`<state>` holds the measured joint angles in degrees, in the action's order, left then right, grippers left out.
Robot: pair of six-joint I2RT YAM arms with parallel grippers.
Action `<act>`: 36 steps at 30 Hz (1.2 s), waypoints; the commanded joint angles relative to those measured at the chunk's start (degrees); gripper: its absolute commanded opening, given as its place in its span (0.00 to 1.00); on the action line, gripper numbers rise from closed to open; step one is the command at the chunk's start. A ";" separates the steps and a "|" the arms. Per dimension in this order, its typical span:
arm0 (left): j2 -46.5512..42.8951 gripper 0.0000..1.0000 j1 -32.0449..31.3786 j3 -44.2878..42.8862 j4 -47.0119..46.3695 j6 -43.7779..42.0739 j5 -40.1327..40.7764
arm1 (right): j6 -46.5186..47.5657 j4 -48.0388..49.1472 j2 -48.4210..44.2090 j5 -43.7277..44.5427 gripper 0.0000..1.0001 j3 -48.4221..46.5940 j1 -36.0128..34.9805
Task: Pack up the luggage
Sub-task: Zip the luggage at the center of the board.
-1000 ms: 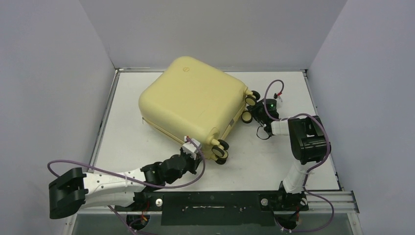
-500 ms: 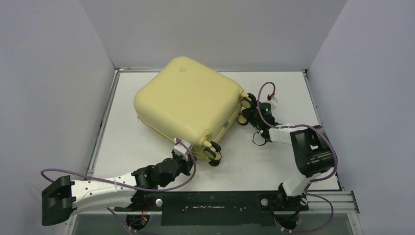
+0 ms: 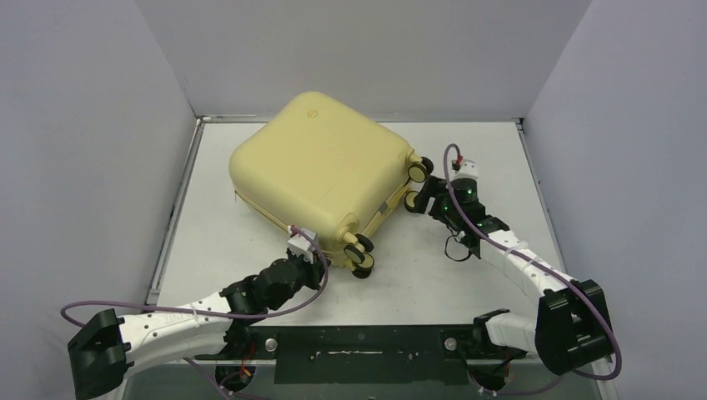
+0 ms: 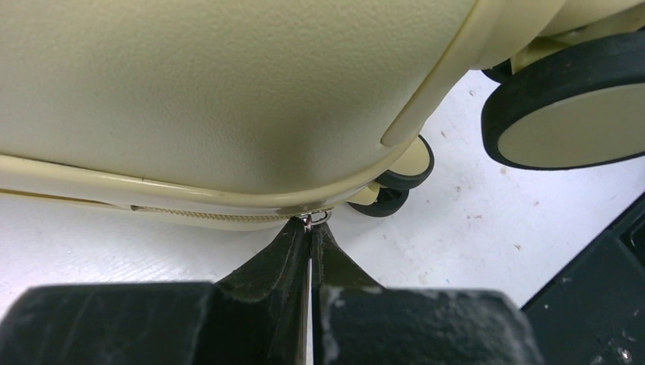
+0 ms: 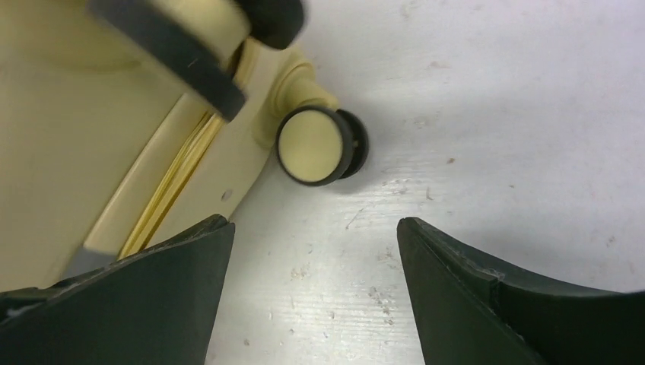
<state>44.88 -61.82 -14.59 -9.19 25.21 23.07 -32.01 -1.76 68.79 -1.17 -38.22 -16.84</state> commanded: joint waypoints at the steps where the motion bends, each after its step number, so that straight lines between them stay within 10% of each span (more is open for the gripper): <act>1: 1.35 0.00 3.11 -2.90 -5.83 -0.55 3.72 | 12.48 -0.54 3.91 0.99 0.79 -2.36 -5.40; 10: 0.35 0.00 3.37 -3.39 -4.86 -0.87 2.57 | 17.57 24.61 9.11 7.49 0.79 5.42 -5.58; 25: -1.47 0.00 3.90 -3.71 -2.66 -1.32 1.30 | 31.46 22.26 27.52 -1.40 0.77 -9.11 -2.05; 36: -1.05 0.00 4.16 -4.25 -2.17 -1.31 1.36 | 32.29 12.07 34.44 -6.09 0.31 -17.22 -2.39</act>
<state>44.53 -58.02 -15.35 -9.19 24.71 22.48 1.19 14.59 100.90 -7.40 -52.73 -19.53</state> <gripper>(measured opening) 0.013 0.547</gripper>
